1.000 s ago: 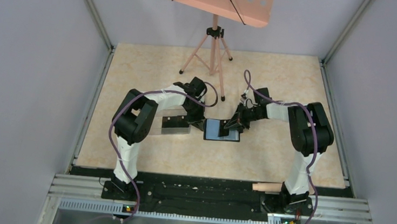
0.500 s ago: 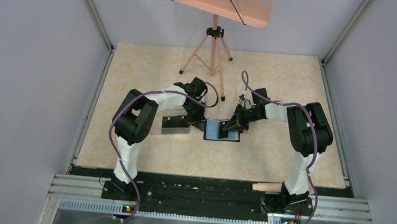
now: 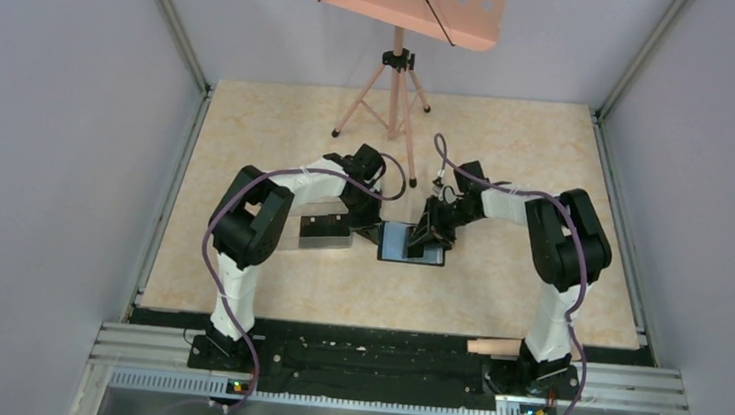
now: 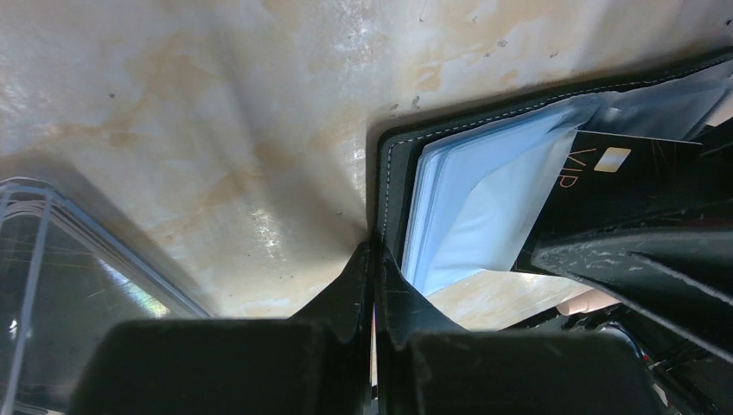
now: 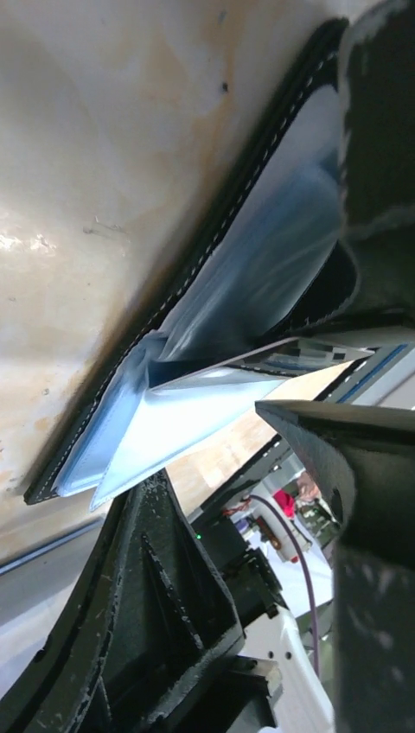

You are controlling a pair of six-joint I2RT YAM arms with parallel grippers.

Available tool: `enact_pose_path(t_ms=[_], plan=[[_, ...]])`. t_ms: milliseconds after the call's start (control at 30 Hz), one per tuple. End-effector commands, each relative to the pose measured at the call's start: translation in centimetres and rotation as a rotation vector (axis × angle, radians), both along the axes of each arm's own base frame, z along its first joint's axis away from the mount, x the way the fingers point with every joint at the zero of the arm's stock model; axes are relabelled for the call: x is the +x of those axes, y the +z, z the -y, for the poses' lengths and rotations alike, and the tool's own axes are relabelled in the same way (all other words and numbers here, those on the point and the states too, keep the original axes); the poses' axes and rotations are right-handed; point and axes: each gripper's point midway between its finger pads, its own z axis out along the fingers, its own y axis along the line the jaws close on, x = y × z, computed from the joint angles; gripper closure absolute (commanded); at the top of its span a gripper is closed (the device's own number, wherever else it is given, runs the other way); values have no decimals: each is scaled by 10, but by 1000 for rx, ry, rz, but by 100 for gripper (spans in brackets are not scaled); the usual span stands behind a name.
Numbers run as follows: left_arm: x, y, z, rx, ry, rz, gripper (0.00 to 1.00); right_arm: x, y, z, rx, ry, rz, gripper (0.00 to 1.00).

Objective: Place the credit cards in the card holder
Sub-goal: Insert the credit card into the card holder.

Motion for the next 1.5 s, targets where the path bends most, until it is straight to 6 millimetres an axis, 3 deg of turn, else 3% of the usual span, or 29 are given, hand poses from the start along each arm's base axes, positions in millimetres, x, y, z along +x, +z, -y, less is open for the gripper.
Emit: enact_pose_path(t_ms=[0, 167, 433, 833, 1167, 1467], plan=[[-4, -8, 5, 9, -21, -13, 100, 4, -2, 8, -128, 28, 39, 68], [-4, -8, 5, 7, -22, -11, 100, 4, -3, 14, -244, 68, 52, 51], [-4, -7, 5, 8, -25, -11, 100, 4, -6, 19, -361, 125, 71, 39], [-5, -8, 6, 5, -31, -15, 100, 8, -1, 32, -460, 152, 118, 31], [-5, -8, 5, 9, -36, -18, 100, 14, -11, 42, -526, 186, 133, 31], [-6, -9, 6, 14, -44, -20, 100, 11, -11, 27, -503, 245, 138, 32]])
